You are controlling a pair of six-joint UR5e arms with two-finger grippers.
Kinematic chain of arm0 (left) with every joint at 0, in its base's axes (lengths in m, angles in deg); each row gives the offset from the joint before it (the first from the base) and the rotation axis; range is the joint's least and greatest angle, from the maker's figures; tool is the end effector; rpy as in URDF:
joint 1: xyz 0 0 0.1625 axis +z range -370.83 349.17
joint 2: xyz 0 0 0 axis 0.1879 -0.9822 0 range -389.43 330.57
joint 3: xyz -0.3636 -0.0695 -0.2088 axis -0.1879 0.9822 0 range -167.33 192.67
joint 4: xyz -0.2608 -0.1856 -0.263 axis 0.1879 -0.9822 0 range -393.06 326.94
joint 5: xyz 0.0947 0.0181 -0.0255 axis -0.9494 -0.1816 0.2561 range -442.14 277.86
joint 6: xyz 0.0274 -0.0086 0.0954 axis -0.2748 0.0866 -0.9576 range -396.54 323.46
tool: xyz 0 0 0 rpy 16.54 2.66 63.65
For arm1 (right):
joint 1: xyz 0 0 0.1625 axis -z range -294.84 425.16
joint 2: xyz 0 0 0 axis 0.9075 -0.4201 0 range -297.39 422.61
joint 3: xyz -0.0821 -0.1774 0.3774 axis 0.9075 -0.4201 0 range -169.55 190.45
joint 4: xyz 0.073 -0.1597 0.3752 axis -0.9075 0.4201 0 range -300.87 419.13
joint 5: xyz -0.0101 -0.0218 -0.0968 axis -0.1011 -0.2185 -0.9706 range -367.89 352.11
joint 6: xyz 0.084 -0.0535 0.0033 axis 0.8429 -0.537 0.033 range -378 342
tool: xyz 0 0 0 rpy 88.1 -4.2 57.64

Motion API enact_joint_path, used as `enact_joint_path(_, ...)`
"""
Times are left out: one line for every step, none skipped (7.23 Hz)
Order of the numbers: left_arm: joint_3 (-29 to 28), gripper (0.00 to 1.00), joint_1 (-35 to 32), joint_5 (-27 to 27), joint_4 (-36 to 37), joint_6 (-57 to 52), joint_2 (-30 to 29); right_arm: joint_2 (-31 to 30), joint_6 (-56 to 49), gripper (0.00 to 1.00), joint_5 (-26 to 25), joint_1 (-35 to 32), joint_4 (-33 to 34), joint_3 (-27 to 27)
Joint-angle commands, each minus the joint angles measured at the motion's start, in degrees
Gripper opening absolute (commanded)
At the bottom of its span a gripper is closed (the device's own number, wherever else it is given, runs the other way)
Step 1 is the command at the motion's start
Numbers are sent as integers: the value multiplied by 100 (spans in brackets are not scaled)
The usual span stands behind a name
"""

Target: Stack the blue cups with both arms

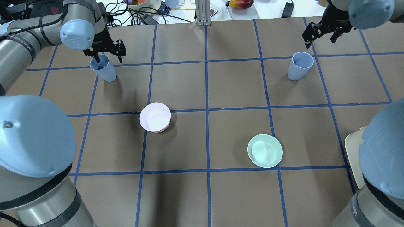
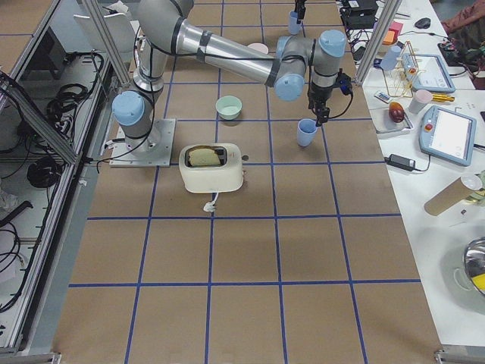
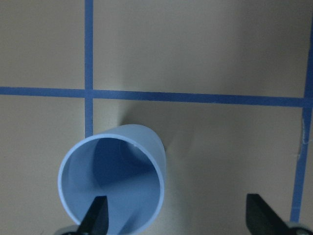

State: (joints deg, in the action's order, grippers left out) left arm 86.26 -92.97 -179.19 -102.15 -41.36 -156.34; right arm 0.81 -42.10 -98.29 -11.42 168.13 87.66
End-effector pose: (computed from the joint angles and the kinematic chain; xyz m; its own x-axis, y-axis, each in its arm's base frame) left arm -0.0210 -0.7329 0.2668 -0.9910 -0.0529 -0.1227 -0.0537 0.9986 0.0032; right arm -0.0299 -0.6968 0.3397 -0.9824 -0.1841 0.0320 -0.1856 0.9811 -0.0543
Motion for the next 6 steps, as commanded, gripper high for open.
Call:
enact_joint_path(41,20,13,-16,19,-123,-62,273,-244,100,32,82,95,127)
enact_joint_path(50,0,13,-16,19,-272,-62,273,-244,100,32,82,77,223)
enact_joint_path(15,0,13,-16,19,-291,-53,334,-201,100,32,91,95,320)
enact_joint_path(-20,0,13,-8,1,-291,-9,404,-174,100,40,91,103,330)
enact_joint_path(-20,0,-4,10,-42,-282,95,509,-148,100,58,91,104,312)
enact_joint_path(-47,0,-126,-16,-60,-265,192,580,-148,100,58,91,104,321)
